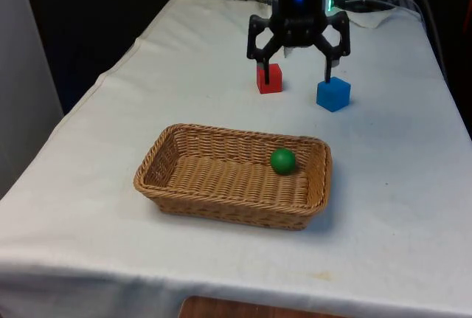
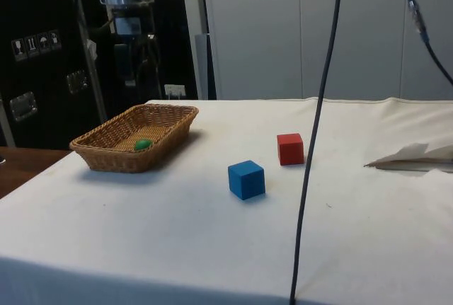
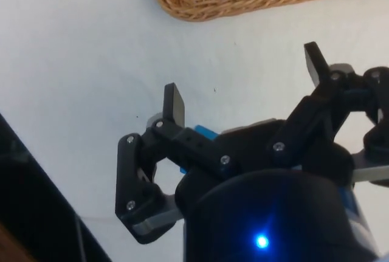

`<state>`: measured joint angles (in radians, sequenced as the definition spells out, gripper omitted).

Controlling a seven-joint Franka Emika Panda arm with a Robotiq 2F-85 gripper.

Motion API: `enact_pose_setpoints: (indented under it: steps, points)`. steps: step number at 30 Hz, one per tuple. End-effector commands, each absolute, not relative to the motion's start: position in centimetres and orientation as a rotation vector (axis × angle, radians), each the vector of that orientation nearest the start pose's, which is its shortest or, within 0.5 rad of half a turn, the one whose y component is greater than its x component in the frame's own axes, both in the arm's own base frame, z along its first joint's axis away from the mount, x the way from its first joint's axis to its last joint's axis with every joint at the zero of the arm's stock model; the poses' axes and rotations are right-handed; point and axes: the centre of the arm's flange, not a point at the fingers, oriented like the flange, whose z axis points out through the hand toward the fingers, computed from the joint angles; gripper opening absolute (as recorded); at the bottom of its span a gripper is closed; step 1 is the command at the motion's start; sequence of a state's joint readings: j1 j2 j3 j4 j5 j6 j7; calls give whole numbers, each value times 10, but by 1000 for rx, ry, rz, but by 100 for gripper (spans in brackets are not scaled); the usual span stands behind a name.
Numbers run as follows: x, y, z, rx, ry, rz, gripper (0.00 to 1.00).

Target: Place all non-red objects into the basket.

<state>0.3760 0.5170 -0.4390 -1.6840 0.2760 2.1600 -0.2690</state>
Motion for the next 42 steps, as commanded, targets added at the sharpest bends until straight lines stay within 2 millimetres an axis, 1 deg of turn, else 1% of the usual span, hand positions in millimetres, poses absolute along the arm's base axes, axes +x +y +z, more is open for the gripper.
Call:
enact_pose_setpoints:
  steps: [1,6,7,8,13,14,15,16,20,24,25,26,31,33,34,42]
  points:
    - [672,7,324,-3136,-164,-42,100]
    - [668,14,330,-3165,-173,-37,100]
    - [671,13,327,-3155,-176,-26,100]
    - [667,15,330,-3167,-175,-34,100]
    - [659,20,338,-3182,-186,-30,100]
    - [656,20,342,-3189,-190,-30,100]
    - [661,20,338,-3179,-190,-21,100]
    - [654,21,344,-3192,-194,-31,100]
    - [645,21,350,-3201,-208,-31,100]
    - [637,23,352,-3200,-220,-36,100]
    - [638,22,351,-3194,-220,-13,100]
    - [635,23,352,-3200,-224,-40,100]
    - [627,25,351,-3192,-240,-68,100]
    - [628,25,349,-3186,-237,-53,100]
    - [624,25,352,-3189,-243,-78,100]
    - [607,29,351,-3177,-267,-107,100]
